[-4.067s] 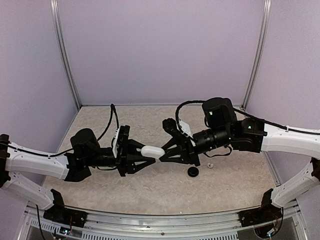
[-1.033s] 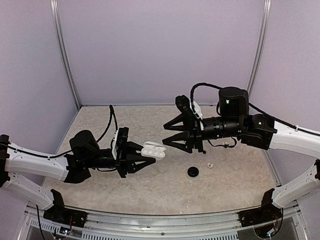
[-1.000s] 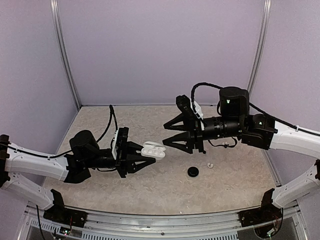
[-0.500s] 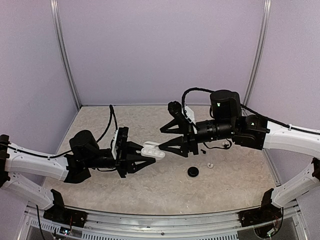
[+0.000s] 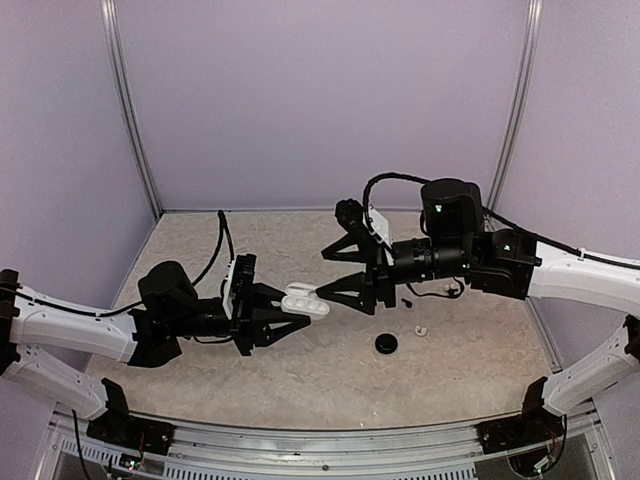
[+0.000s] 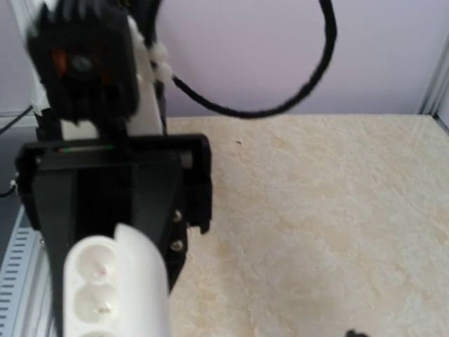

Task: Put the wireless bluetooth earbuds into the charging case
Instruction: Open the charging case to the charging case, then pick up the left earbud from the center of the board.

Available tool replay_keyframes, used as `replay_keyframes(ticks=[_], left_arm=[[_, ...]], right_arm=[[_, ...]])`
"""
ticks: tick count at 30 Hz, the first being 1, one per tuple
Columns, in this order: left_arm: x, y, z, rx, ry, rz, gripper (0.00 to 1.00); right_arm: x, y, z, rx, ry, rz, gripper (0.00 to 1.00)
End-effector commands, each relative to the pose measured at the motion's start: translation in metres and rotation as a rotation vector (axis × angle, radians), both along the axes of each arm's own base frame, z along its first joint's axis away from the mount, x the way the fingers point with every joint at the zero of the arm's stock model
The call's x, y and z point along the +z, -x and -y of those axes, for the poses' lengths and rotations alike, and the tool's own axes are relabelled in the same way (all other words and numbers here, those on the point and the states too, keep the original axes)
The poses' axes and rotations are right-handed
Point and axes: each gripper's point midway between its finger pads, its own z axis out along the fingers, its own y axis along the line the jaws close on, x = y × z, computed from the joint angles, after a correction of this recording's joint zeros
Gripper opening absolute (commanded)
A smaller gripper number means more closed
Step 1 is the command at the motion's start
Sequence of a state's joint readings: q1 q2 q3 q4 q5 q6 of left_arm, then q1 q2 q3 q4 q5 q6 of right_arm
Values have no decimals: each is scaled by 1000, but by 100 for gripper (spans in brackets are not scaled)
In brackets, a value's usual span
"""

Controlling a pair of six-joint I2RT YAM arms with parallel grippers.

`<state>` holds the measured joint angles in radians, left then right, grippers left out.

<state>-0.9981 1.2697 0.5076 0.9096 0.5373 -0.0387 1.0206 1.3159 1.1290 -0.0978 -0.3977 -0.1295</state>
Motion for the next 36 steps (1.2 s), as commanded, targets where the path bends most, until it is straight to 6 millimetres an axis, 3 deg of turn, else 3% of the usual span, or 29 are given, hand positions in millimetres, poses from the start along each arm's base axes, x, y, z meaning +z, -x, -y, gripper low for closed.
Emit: replay_keyframes(ticks=[1, 6, 10, 15, 20, 26, 30, 33, 36], left_arm=[[5, -1, -1, 2, 26, 1, 8], [5, -5, -3, 12, 34, 1, 8], [5, -11, -6, 24, 45, -9, 8], [1, -12, -9, 14, 50, -33, 8], [-2, -16, -12, 23, 44, -41, 8], [-5, -17, -14, 22, 48, -50, 8], [-7, -18, -14, 21, 46, -54, 8], [-8, -18, -15, 23, 48, -55, 7], [-7, -19, -15, 31, 48, -57, 7]], right_arm=[[44, 14, 11, 33, -139, 42, 81], [64, 7, 24, -50, -169, 32, 93], [46, -22, 36, -151, -94, -36, 95], [-4, -56, 69, -283, 5, -194, 89], [-73, -81, 105, -514, 280, -241, 83], [-146, -87, 147, -702, 573, -313, 76], [-183, -89, 178, -803, 759, -299, 74], [-209, -86, 192, -815, 863, -292, 68], [-227, -87, 193, -802, 909, -286, 63]])
